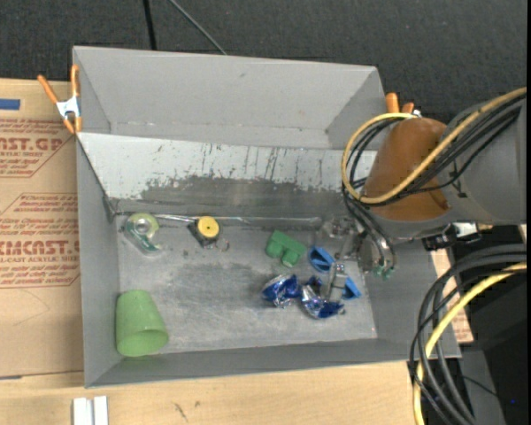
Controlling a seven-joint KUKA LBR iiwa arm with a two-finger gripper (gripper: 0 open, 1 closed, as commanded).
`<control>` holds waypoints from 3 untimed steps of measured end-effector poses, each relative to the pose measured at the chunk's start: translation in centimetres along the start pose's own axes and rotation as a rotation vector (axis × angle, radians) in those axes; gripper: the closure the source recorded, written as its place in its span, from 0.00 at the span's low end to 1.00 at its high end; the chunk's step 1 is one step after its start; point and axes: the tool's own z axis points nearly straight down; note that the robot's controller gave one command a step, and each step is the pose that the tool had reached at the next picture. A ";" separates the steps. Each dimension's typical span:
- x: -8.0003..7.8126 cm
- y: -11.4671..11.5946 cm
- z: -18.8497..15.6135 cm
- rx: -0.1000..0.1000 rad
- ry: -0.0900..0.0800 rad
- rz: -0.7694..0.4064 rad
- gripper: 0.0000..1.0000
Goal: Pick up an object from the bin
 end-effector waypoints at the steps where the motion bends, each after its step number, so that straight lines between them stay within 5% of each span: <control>1: -0.1 -0.1 -0.2 0.001 -0.001 0.000 1.00; 2: -2.4 4.6 2.6 -0.002 0.001 -0.140 1.00; 3: -3.0 5.7 2.5 -0.002 0.001 -0.050 1.00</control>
Offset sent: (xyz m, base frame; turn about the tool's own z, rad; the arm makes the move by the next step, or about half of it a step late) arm 0.0000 0.0000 0.0000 0.0000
